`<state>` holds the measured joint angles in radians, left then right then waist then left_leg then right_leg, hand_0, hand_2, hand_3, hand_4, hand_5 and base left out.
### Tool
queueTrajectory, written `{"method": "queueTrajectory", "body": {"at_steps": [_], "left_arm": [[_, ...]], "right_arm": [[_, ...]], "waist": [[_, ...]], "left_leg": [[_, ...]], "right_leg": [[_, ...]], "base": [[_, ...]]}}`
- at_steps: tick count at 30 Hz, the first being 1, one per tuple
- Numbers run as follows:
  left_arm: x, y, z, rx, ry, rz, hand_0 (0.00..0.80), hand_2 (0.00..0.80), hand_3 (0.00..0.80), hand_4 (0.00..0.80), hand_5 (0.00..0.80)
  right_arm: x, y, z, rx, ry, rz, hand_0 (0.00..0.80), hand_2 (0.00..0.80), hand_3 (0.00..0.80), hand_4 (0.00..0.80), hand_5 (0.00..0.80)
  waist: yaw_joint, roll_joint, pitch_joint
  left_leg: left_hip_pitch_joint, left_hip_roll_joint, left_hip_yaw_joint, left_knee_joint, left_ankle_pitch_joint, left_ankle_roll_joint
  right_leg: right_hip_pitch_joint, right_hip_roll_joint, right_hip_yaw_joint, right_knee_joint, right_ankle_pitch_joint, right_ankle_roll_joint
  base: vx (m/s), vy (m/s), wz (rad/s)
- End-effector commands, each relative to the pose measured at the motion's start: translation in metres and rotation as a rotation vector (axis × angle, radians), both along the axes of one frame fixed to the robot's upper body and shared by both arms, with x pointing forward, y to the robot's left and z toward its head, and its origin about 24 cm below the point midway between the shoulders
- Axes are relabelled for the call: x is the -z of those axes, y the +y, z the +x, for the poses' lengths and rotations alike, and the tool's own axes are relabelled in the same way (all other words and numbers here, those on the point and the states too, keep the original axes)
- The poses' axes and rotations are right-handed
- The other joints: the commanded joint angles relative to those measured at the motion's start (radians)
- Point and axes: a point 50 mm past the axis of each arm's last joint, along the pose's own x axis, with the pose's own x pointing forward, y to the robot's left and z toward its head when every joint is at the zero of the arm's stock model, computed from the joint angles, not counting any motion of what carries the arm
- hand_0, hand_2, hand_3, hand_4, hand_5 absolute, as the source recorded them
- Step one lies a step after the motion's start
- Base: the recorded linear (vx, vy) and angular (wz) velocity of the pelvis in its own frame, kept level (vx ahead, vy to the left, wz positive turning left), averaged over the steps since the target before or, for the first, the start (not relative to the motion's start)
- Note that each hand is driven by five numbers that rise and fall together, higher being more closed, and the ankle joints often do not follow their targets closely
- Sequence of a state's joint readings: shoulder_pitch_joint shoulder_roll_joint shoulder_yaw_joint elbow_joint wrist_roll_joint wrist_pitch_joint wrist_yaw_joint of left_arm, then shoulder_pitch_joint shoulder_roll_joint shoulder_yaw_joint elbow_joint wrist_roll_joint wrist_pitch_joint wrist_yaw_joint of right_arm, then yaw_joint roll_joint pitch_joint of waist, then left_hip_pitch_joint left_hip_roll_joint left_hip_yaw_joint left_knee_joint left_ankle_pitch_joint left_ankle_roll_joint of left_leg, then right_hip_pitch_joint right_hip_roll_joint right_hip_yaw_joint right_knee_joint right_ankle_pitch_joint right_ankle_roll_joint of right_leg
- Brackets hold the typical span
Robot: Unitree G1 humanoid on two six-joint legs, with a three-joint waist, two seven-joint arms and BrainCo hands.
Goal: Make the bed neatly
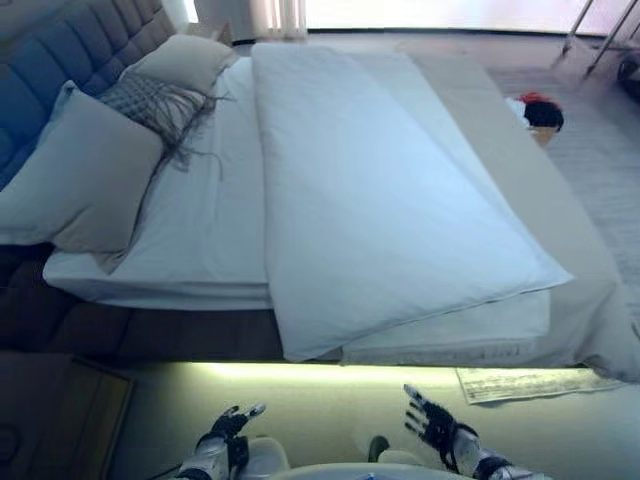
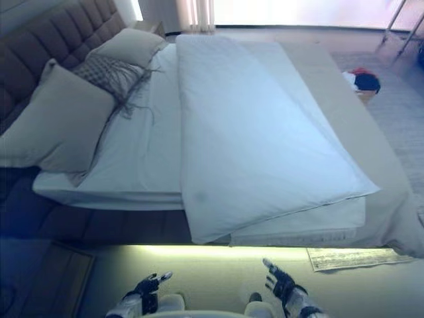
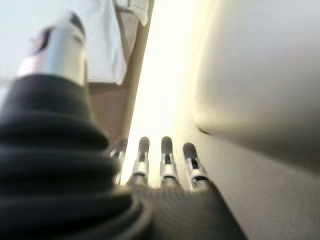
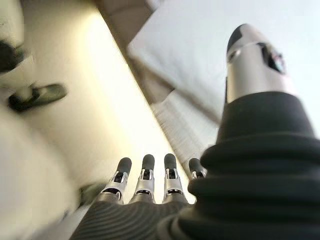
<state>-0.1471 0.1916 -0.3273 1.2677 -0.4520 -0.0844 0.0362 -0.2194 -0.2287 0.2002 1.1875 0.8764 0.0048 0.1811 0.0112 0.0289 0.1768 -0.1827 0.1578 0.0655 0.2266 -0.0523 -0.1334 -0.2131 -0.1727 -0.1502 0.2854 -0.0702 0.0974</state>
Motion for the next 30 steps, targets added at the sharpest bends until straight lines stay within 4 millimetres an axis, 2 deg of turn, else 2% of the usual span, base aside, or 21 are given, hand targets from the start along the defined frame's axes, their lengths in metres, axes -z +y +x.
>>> {"method": "queueTrajectory", "body": {"at_steps": [1, 3, 5, 6, 9, 12, 19, 23, 26, 27, 30], "left_arm": [[-0.029, 0.008, 0.062, -0.03, -0.186, -0.016, 0.0, 0.0, 0.0, 0.0, 0.0], [-0.044, 0.001, 0.087, -0.039, -0.279, -0.061, 0.0, 0.0, 0.0, 0.0, 0.0], [-0.058, -0.005, 0.106, -0.043, -0.374, -0.101, 0.0, 0.0, 0.0, 0.0, 0.0], [-0.068, -0.012, 0.118, -0.054, -0.436, -0.137, 0.0, 0.0, 0.0, 0.0, 0.0], [-0.085, -0.019, 0.134, -0.073, -0.54, -0.207, 0.0, 0.0, 0.0, 0.0, 0.0], [-0.104, -0.025, 0.15, -0.197, -0.636, -0.392, 0.0, 0.0, 0.0, 0.0, 0.0], [-0.134, -0.039, 0.166, -0.204, -0.77, -0.523, 0.0, 0.0, 0.0, 0.0, 0.0], [-0.139, -0.042, 0.167, -0.216, -0.798, -0.564, 0.0, 0.0, 0.0, 0.0, 0.0], [-0.141, -0.043, 0.166, -0.246, -0.808, -0.596, 0.0, 0.0, 0.0, 0.0, 0.0], [-0.14, -0.041, 0.165, -0.26, -0.81, -0.603, 0.0, 0.0, 0.0, 0.0, 0.0], [-0.138, -0.036, 0.16, -0.28, -0.812, -0.606, 0.0, 0.0, 0.0, 0.0, 0.0]], "right_arm": [[-0.049, 0.018, 0.081, 0.007, -0.242, 0.059, 0.0, 0.0, 0.0, 0.0, 0.0], [-0.075, 0.018, 0.111, 0.029, -0.314, 0.06, 0.0, 0.0, 0.0, 0.0, 0.0], [-0.093, 0.013, 0.128, 0.037, -0.345, 0.017, 0.0, 0.0, 0.0, 0.0, 0.0], [-0.101, 0.005, 0.134, 0.054, -0.354, 0.003, 0.0, 0.0, 0.0, 0.0, 0.0], [-0.112, -0.008, 0.141, 0.078, -0.365, -0.026, 0.0, 0.0, 0.0, 0.0, 0.0], [-0.128, -0.024, 0.15, 0.115, -0.383, -0.055, 0.0, 0.0, 0.0, 0.0, 0.0], [-0.147, -0.035, 0.161, 0.192, -0.427, -0.059, 0.0, 0.0, 0.0, 0.0, 0.0], [-0.164, -0.051, 0.166, 0.227, -0.473, -0.071, 0.0, 0.0, 0.0, 0.0, 0.0], [-0.186, -0.058, 0.176, 0.244, -0.564, -0.054, 0.0, 0.0, 0.0, 0.0, 0.0], [-0.196, -0.059, 0.18, 0.245, -0.607, -0.04, 0.0, 0.0, 0.0, 0.0, 0.0], [-0.221, -0.061, 0.188, 0.261, -0.717, 0.031, 0.0, 0.0, 0.0, 0.0, 0.0]], "waist": [[0.011, -0.035, 0.15], [0.022, -0.028, 0.18], [0.031, -0.023, 0.205], [0.038, -0.018, 0.22], [0.05, -0.01, 0.242], [0.056, -0.002, 0.272], [0.063, 0.008, 0.288], [0.07, 0.03, 0.287], [0.076, 0.046, 0.282], [0.079, 0.051, 0.278], [0.085, 0.057, 0.273]], "left_leg": [[-0.014, -0.016, -0.017, -0.058, 0.095, 0.051], [-0.066, -0.03, -0.021, -0.063, 0.101, 0.051], [-0.133, -0.041, -0.027, -0.039, 0.104, 0.048], [-0.172, -0.047, -0.031, -0.016, 0.102, 0.047], [-0.248, -0.067, -0.05, 0.053, 0.086, 0.047], [-0.34, -0.071, -0.058, 0.15, 0.053, 0.047], [-0.503, -0.079, -0.077, 0.302, -0.005, 0.065], [-0.576, -0.09, -0.087, 0.369, -0.025, 0.083], [-0.628, -0.098, -0.088, 0.416, -0.038, 0.092], [-0.635, -0.095, -0.089, 0.441, -0.073, 0.091], [-0.679, -0.092, -0.092, 0.485, -0.087, 0.092]], "right_leg": [[-0.085, -0.054, 0.045, -0.049, 0.159, 0.044], [-0.132, -0.061, 0.043, -0.056, 0.172, 0.051], [-0.185, -0.069, 0.039, -0.041, 0.175, 0.052], [-0.212, -0.076, 0.034, -0.031, 0.175, 0.051], [-0.267, -0.086, 0.033, 0.007, 0.169, 0.052], [-0.34, -0.091, 0.038, 0.07, 0.146, 0.046], [-0.486, -0.094, 0.059, 0.191, 0.116, 0.031], [-0.561, -0.1, 0.08, 0.271, 0.093, 0.023], [-0.613, -0.098, 0.092, 0.33, 0.074, 0.015], [-0.621, -0.093, 0.098, 0.359, 0.042, 0.02], [-0.662, -0.088, 0.106, 0.401, 0.03, 0.01]], "base": [[-0.202, 0.035, 0.07], [-0.18, 0.066, 0.17], [-0.199, 0.078, 0.16], [-0.149, 0.079, 0.15], [-0.097, 0.066, 0.16], [-0.089, 0.054, 0.07], [-0.068, 0.026, 0.08], [-0.043, 0.072, 0.0], [0.017, 0.049, 0.01], [0.096, 0.01, 0.03], [0.035, -0.003, 0.0]]}}
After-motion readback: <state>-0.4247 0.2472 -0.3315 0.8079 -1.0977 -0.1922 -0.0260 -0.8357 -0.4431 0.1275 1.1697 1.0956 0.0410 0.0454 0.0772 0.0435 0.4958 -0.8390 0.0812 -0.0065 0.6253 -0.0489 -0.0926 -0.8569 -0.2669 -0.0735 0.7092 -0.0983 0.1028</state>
